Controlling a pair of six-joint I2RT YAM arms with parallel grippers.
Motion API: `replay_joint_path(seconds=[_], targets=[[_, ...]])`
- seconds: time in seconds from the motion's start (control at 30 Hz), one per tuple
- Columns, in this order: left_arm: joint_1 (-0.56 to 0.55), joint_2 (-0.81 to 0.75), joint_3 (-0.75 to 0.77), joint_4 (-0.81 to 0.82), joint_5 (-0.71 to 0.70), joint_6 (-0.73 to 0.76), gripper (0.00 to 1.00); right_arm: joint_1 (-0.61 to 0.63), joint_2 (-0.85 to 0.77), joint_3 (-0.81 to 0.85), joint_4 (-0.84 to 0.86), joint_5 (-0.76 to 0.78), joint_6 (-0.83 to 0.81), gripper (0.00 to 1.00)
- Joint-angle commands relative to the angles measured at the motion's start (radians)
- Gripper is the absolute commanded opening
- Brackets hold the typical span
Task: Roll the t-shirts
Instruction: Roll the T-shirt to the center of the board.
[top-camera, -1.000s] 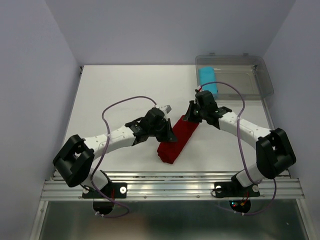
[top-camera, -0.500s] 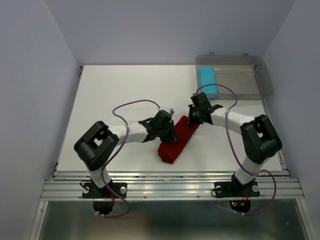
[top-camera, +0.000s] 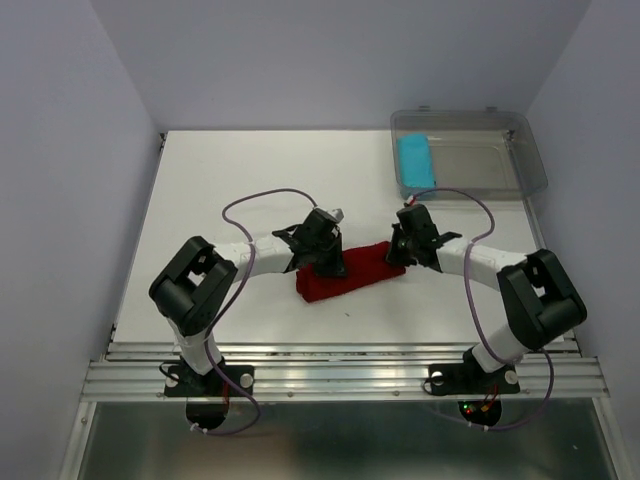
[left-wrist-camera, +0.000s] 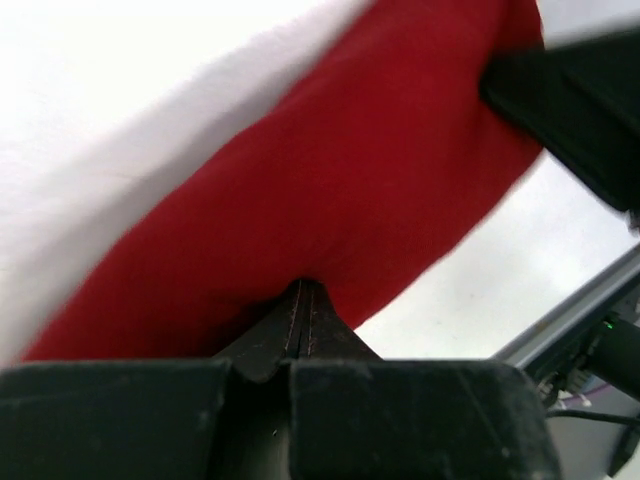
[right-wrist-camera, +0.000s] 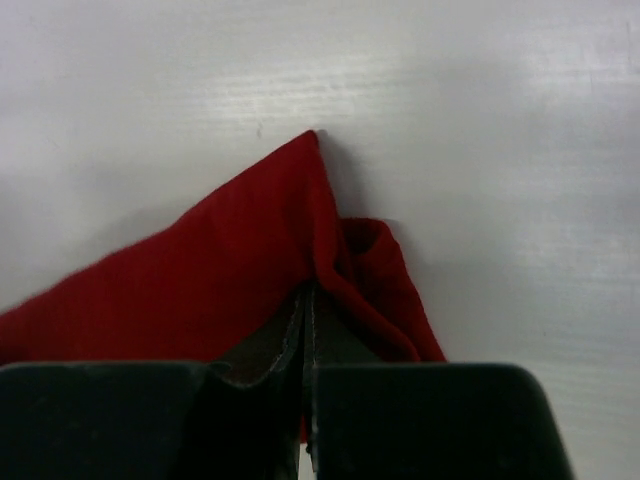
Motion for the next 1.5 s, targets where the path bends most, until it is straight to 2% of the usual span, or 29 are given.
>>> replay_joint_path(seconds=[0.0,0.13,0.3,0.47,0.67,1.07,1.2,1.33,1.47], targets=[[0.045,0.002,0.049,-0.131,-0.086,0.127,0.00,0.007,-0.091,-0.127,-0.068,-0.037,0.090,0.02],[0.048,-0.023,0.088,-0.152,-0.044,0.157,0.00,0.007,-0.210,-0.153,-0.096,-0.039,0.112,0.02],[0.051,-0.125,0.104,-0.189,-0.009,0.153,0.00,0.007,-0.316,-0.066,-0.189,-0.021,0.070,0.04],[0.103,-0.222,0.076,-0.246,-0.059,0.137,0.00,0.016,-0.300,0.041,-0.206,-0.083,0.029,0.05],[0.190,-0.271,-0.003,-0.217,-0.092,0.099,0.00,0.062,-0.223,0.097,-0.172,-0.123,0.017,0.05],[0.210,-0.069,-0.089,-0.086,-0.129,0.065,0.00,0.072,0.008,-0.020,-0.077,-0.053,0.021,0.04],[0.212,-0.081,-0.073,-0.108,-0.121,0.076,0.00,0.072,-0.023,-0.018,-0.096,-0.019,0.017,0.04],[0.212,-0.205,-0.002,-0.226,-0.180,0.107,0.00,0.072,-0.138,0.038,-0.157,0.048,0.001,0.07],[0.224,-0.277,0.067,-0.287,-0.242,0.124,0.00,0.072,-0.181,0.098,-0.209,0.104,-0.022,0.10]])
